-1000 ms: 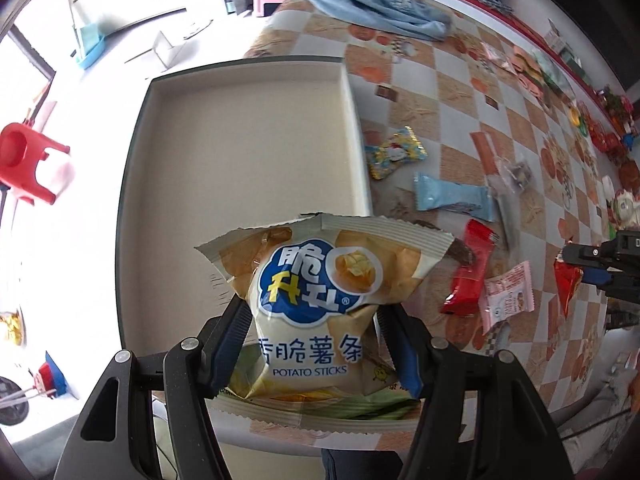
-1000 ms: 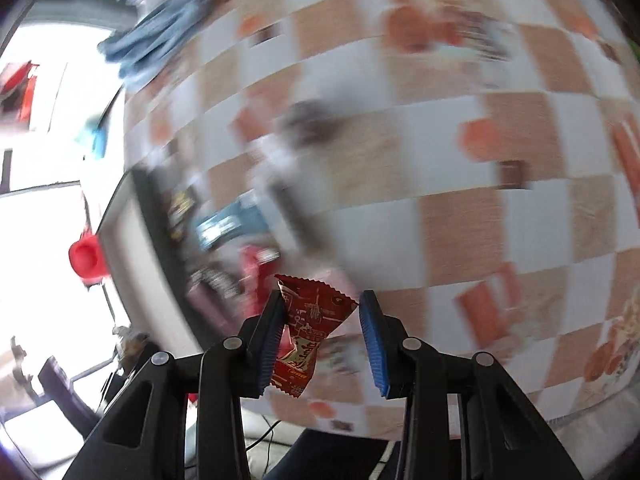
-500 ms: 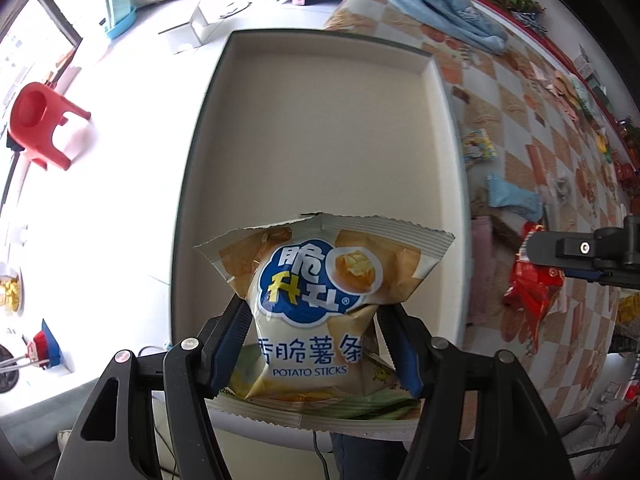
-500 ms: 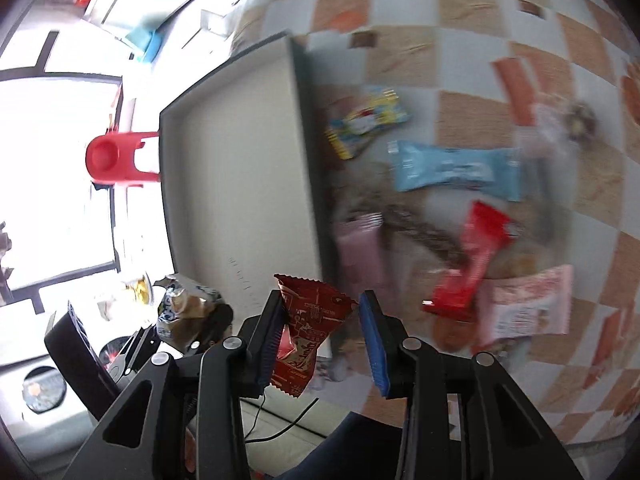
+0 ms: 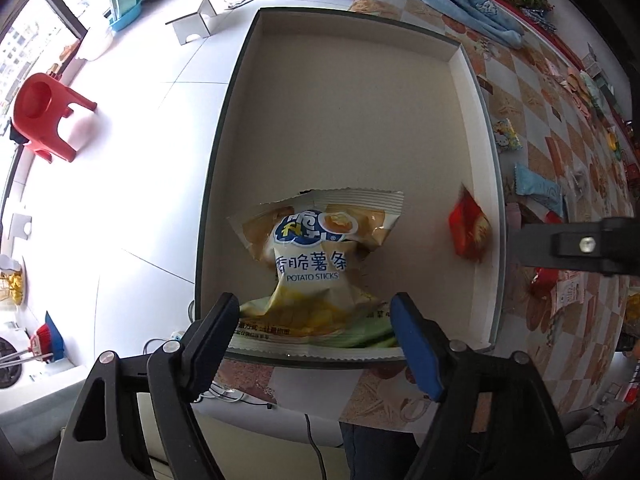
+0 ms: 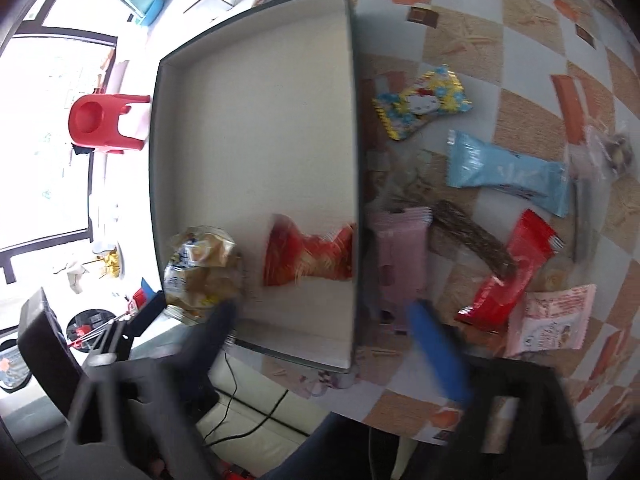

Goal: Organize snacks
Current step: 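Carry the potato stick bag and red candy packet into the beige tray with both tools, then open both tools to release the snacks in the tray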

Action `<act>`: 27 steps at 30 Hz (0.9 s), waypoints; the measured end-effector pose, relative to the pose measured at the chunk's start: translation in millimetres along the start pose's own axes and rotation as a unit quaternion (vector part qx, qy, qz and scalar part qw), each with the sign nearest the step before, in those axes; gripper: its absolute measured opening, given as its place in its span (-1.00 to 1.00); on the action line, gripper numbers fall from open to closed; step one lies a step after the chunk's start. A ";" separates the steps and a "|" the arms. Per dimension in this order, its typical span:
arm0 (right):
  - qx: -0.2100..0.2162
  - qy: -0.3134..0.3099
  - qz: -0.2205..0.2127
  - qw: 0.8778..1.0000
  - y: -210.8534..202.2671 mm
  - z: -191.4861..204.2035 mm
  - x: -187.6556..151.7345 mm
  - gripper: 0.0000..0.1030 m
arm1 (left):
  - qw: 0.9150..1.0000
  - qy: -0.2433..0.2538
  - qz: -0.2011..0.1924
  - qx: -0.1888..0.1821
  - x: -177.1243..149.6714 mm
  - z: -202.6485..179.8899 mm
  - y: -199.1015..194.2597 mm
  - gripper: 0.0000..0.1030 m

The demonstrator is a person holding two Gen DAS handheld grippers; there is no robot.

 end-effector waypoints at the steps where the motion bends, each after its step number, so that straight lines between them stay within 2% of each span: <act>1: 0.001 0.003 0.000 1.000 -1.3 -4.3 -1.3 0.95 | 1.000 0.002 0.002 0.001 0.1 -1.4 0.7 0.57; 8: -0.058 0.023 -0.011 0.998 -15.1 -56.1 -29.1 0.95 | 1.000 0.016 -0.006 -0.003 4.5 -15.1 -1.8 0.57; 12: -0.047 0.115 -0.003 0.992 -13.6 -118.3 -52.1 0.95 | 0.999 0.031 -0.010 -0.002 6.5 -24.6 -3.7 0.57; 14: -0.024 0.182 0.002 0.983 -10.5 -148.2 -61.0 0.95 | 0.999 0.039 -0.009 -0.003 8.4 -30.1 -4.1 0.57; 18: 0.046 0.314 0.001 0.948 -2.0 -194.3 -74.3 0.95 | 0.999 0.049 -0.006 0.000 10.1 -37.2 -5.1 0.57; 22: 0.081 0.366 -0.017 0.927 3.7 -205.6 -72.1 0.95 | 0.998 0.058 -0.010 0.007 8.2 -40.8 -11.9 0.57; 27: 0.115 0.424 -0.033 0.898 7.5 -214.1 -50.5 0.95 | 0.997 0.068 -0.012 0.017 3.9 -46.2 -16.7 0.57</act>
Point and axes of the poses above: each gripper's, at about its wrist camera, not at the fingertips, and y roughly the way its jaws point, z to its left, x to its top, the point moved 1 cm from there along y, roughly the way its jaws point, and after that the axes turned 8 degrees about z, right-handed, at the moved point
